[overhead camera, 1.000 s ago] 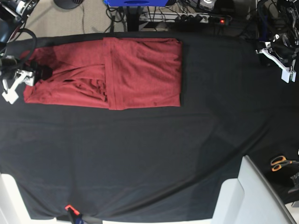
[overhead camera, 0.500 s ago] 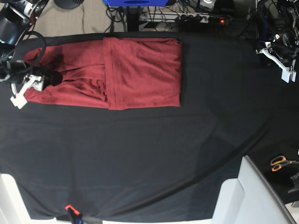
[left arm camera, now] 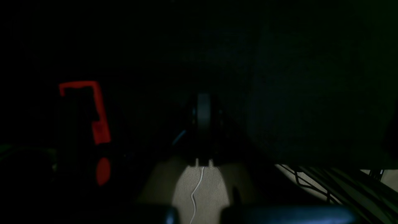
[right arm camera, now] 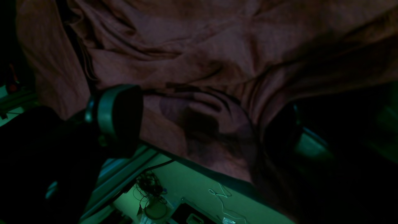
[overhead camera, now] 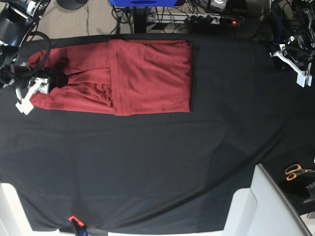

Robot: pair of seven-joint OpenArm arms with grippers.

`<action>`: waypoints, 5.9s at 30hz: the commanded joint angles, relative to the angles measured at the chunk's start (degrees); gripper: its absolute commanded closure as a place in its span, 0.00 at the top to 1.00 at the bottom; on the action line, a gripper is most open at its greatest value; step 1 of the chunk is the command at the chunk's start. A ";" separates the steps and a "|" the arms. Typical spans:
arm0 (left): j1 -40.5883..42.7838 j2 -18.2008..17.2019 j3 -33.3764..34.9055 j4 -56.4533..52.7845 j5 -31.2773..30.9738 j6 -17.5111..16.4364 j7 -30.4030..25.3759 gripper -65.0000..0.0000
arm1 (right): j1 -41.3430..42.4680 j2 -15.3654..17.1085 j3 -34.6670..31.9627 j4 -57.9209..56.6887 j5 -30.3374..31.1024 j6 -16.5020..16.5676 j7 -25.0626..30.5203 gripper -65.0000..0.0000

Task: Fold the T-shirt properly
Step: 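Grasp the shirt's end with the right gripper, then fold the held end over onto the shirt body with the right gripper, then pull the folded layer back with the right gripper to adjust it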

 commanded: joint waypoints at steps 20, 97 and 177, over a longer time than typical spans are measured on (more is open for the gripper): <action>-2.05 -1.18 -0.31 -1.35 -0.68 -0.31 -0.85 0.00 | -0.46 -0.90 -0.29 0.23 -0.82 0.06 -1.01 0.60; -2.05 -1.10 -0.31 -1.27 -0.68 -0.31 -0.85 0.00 | -4.76 -16.37 -18.58 20.62 14.66 -7.46 -2.55 0.01; -6.71 -0.39 3.73 -0.91 6.96 -0.31 -0.85 0.00 | 9.83 -16.37 -40.73 -7.86 27.14 -14.05 -2.55 1.00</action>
